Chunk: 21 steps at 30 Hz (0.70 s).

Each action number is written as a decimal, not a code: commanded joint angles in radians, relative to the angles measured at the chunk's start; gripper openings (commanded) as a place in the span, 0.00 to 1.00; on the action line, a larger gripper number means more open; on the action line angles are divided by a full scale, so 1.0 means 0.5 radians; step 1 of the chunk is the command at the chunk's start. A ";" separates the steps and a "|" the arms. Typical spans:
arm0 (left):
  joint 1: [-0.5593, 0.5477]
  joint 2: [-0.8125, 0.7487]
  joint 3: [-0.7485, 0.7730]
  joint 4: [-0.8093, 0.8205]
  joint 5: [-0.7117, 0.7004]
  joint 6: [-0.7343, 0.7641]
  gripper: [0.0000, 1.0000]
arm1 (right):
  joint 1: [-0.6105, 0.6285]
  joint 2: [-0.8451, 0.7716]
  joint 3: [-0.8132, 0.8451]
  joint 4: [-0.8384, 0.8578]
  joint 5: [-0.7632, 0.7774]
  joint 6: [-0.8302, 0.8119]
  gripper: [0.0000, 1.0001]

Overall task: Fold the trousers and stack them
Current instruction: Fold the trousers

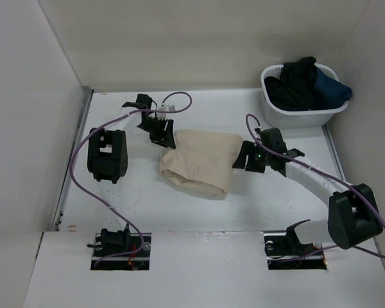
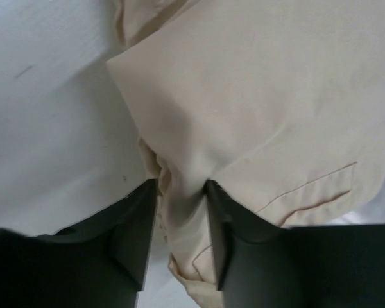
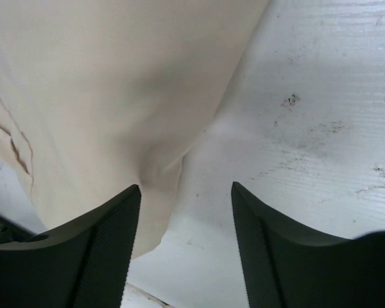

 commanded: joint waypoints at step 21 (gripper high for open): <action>0.016 -0.395 -0.843 0.033 0.122 0.226 0.34 | 0.330 0.227 -0.558 1.164 -0.567 0.756 0.23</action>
